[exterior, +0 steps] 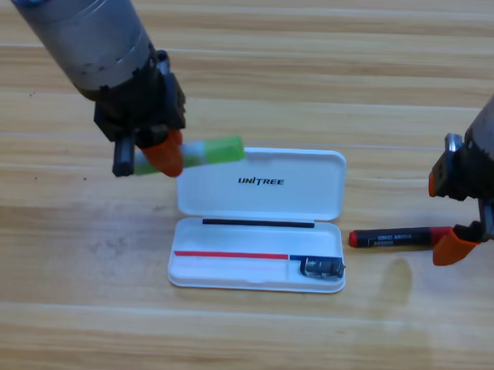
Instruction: Clean up eraser and pencils
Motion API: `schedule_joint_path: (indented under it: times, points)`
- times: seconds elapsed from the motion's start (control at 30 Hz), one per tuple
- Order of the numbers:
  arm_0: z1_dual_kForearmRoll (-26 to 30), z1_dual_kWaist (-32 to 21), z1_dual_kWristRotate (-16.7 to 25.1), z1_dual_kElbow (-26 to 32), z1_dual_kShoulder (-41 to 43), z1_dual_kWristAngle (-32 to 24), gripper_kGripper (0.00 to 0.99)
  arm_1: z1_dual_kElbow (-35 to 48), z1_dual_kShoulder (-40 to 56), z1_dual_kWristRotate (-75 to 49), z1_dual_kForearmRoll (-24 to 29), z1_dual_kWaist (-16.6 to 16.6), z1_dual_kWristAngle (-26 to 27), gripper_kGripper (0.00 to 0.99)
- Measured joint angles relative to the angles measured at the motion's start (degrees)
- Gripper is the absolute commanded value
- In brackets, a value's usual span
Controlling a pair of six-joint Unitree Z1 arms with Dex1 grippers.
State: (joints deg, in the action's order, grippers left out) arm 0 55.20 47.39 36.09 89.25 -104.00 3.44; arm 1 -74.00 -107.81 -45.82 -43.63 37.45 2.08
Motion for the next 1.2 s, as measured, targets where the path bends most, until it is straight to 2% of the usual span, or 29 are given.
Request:
schedule_joint_path:
  times: [0.2, 0.47, 0.6, 0.73, 0.77, 0.87, 0.9, 1.0, 1.2]
  points:
    - [-0.29, 1.83, -0.06, -0.01, -0.95, -1.59, 0.0, -3.07, -3.99, -6.63, 0.0, -1.29, 0.18, 0.963]
    - [-5.31, 3.34, -0.37, -3.51, -6.08, -3.33, 0.0, -9.16, -10.0, -11.52, 0.0, -2.41, 0.38, 0.922]
    - [-7.81, 3.38, -0.41, -5.63, -8.28, -3.7, 0.0, -10.53, -12.79, -13.39, -0.03, -2.63, 0.38, 0.839]
    - [-9.95, 3.41, -0.89, -7.32, -9.39, -3.73, 0.0, -11.67, -14.61, -14.64, -0.99, -2.74, 0.38, 0.808]
    - [-10.08, 3.41, -0.91, -7.57, -9.59, -3.78, 0.0, -11.7, -14.97, -14.87, -1.44, -2.78, 0.38, 0.781]
    - [-10.49, 3.47, -0.92, -7.93, -10.25, -3.96, 0.0, -11.74, -15.21, -16.3, -3.23, -2.81, 0.38, 0.545]
    - [-10.8, 3.49, -0.92, -7.96, -10.54, -3.96, 0.0, -11.74, -15.21, -16.76, -3.73, -2.81, 0.38, 0.436]
    - [-11.81, 3.55, -0.92, -7.98, -11.21, -3.96, 0.0, -11.74, -15.21, -17.46, -4.47, -2.82, 0.45, 0.023]
    - [-11.84, 3.65, -0.92, -7.97, -11.92, -3.96, 0.0, -11.74, -15.22, -18.65, -5.31, -2.82, 0.88, 0.0]
